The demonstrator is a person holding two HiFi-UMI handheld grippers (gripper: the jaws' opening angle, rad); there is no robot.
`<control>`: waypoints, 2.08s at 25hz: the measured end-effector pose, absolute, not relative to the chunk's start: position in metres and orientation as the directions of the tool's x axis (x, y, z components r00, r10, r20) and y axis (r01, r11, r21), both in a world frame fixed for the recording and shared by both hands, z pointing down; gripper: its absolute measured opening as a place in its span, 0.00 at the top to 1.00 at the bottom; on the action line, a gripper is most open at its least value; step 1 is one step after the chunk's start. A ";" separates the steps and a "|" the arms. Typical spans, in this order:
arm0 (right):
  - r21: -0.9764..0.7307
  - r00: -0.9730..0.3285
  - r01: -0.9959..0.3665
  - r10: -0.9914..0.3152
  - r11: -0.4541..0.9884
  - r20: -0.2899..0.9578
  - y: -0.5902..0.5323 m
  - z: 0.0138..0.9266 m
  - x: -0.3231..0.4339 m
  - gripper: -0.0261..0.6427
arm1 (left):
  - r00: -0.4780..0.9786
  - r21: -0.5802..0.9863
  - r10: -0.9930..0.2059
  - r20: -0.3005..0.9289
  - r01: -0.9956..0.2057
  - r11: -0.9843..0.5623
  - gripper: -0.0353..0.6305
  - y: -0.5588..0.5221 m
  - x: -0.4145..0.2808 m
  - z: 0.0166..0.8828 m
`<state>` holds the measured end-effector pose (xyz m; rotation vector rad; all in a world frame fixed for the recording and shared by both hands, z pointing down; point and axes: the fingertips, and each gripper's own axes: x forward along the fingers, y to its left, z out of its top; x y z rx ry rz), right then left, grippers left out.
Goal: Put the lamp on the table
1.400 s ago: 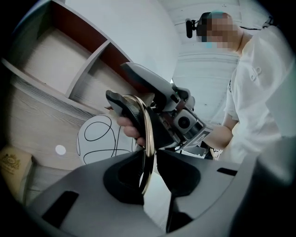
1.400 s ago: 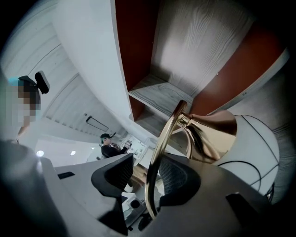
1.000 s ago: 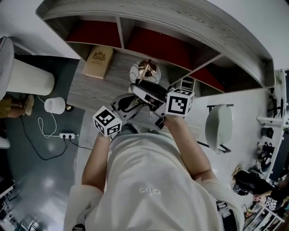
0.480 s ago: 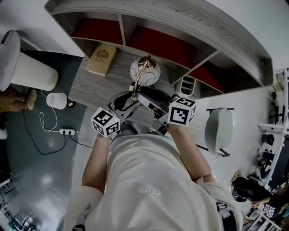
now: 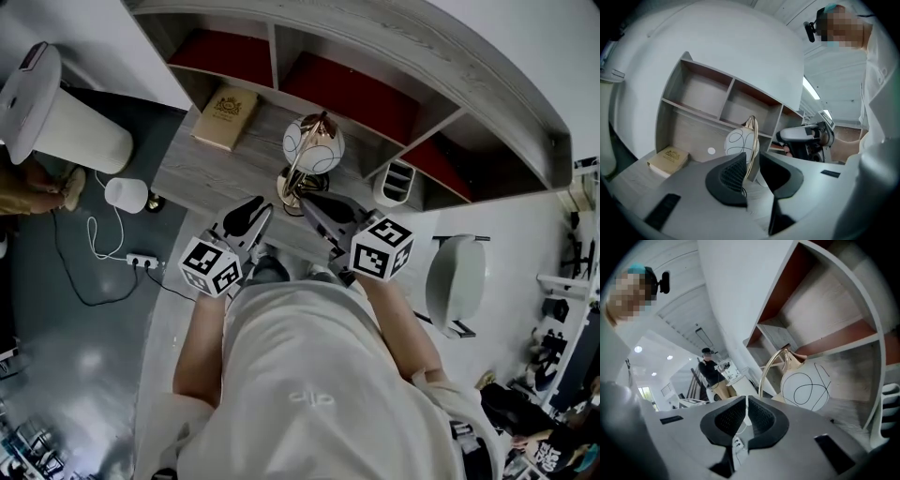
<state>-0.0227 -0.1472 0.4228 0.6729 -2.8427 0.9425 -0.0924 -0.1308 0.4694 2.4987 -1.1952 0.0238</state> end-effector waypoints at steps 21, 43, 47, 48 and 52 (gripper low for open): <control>-0.212 -0.842 -0.533 -0.488 0.819 0.232 -0.148 0.407 -0.006 0.92 | 0.516 0.159 -0.842 0.157 -0.855 -0.494 0.92 -0.114 -0.129 0.426; -0.169 -0.831 -0.543 -0.497 0.823 0.250 -0.165 0.416 -0.008 0.92 | 0.506 0.193 -0.849 0.152 -0.858 -0.476 0.92 -0.132 -0.138 0.432; -0.205 -0.830 -0.549 -0.499 0.810 0.249 -0.166 0.420 -0.009 0.92 | 0.507 0.198 -0.849 0.149 -0.856 -0.477 0.92 -0.132 -0.139 0.434; -0.208 -0.829 -0.550 -0.500 0.809 0.250 -0.166 0.421 -0.009 0.92 | 0.508 0.199 -0.849 0.150 -0.856 -0.477 0.92 -0.131 -0.139 0.435; -0.212 -0.826 -0.556 -0.504 0.804 0.255 -0.166 0.421 -0.008 0.92 | 0.509 0.206 -0.847 0.155 -0.855 -0.476 0.92 -0.130 -0.141 0.437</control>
